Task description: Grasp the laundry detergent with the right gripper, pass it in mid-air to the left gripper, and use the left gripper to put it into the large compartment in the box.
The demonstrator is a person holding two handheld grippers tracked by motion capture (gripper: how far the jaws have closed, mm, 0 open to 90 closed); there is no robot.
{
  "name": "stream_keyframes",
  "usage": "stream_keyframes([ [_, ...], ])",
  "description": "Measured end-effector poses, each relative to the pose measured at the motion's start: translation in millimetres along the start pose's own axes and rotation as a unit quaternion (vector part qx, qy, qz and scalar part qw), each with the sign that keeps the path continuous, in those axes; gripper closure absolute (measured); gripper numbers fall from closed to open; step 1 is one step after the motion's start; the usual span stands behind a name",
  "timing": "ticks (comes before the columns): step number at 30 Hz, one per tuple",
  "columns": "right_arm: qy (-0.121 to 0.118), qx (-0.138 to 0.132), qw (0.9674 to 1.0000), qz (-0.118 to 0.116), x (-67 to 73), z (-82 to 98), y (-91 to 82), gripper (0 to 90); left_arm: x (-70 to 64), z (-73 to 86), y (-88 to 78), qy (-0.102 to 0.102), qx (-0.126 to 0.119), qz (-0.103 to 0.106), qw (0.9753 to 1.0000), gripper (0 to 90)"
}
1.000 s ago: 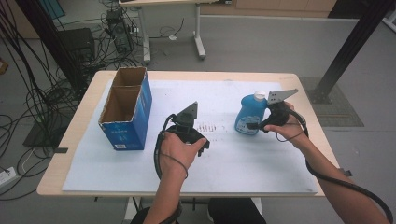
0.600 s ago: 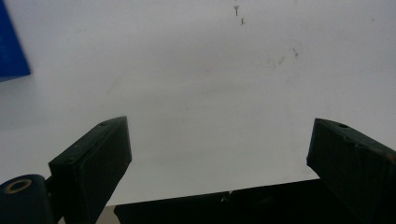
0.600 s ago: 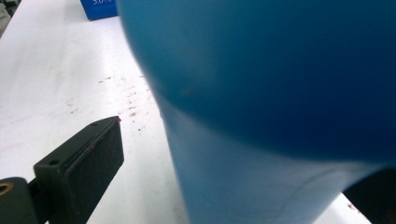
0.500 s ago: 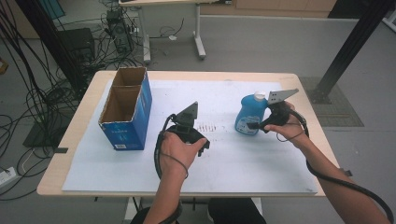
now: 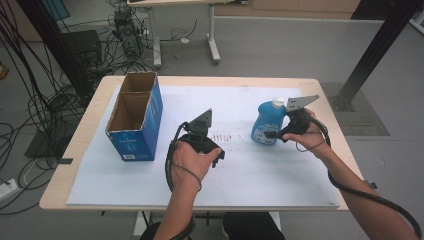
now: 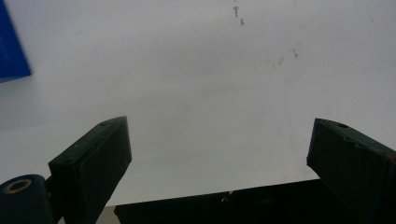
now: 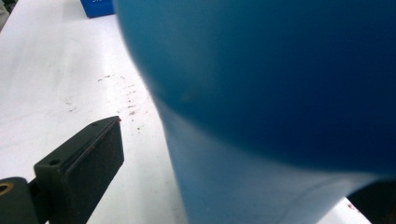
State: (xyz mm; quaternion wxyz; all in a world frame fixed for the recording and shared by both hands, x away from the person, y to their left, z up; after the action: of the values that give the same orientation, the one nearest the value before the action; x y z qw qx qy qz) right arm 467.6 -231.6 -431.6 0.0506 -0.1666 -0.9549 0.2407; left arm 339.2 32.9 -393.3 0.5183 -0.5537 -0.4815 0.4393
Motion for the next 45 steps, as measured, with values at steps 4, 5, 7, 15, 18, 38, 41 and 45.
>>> stream_keyframes([
  [4, -0.001, 0.001, 1.0, 0.0, -0.4, 0.5, 0.2, 2.1, -0.1, -0.6, 0.0, 0.0, -0.001, 0.0, 1.0, 6.8],
  [5, -0.001, 0.001, 1.0, 0.0, -0.4, 0.5, 0.2, 2.1, -0.1, -0.6, 0.0, 0.0, -0.001, 0.0, 1.0, 6.7],
  [7, 0.0, 0.001, 1.0, 0.001, -0.4, 0.5, -0.1, 2.1, -0.2, -0.8, -0.4, 0.001, -0.001, 0.0, 1.0, 6.7],
  [15, 0.0, -0.001, 1.0, 0.002, -0.2, -1.4, -0.2, 2.1, -0.8, -1.5, -1.3, 0.003, -0.002, 0.0, 1.0, 6.8],
  [18, 0.0, -0.001, 1.0, 0.003, -0.3, -1.5, -0.1, 2.1, -0.3, -1.3, -1.7, 0.004, -0.001, -0.001, 1.0, 6.8],
  [38, 0.001, -0.002, 1.0, 0.007, -0.6, -1.5, -0.3, 2.3, -0.9, -1.7, -2.5, 0.002, -0.005, 0.0, 1.0, 6.7],
  [41, -0.001, -0.003, 1.0, 0.006, -0.3, -1.7, 0.1, 2.9, -1.3, -1.7, -2.7, 0.003, -0.005, 0.0, 1.0, 6.7],
  [45, -0.001, -0.005, 1.0, 0.007, 0.4, -1.6, 1.0, 6.9, -2.0, -1.1, -2.2, 0.006, -0.003, 0.0, 1.0, 6.7],
])
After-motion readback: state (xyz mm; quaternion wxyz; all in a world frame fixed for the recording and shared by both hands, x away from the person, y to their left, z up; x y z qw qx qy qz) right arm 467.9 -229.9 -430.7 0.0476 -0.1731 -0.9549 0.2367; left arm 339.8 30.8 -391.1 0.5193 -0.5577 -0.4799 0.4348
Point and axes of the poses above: each handheld gripper's, and its own axes: y roughly forward along the jaws, z roughly out of its underside, x roughly to its left, the point moved 6 cm from there along y, roughly forward along the jaws, and after that the axes turned 2 degrees about -x, right-handed, at the moved point
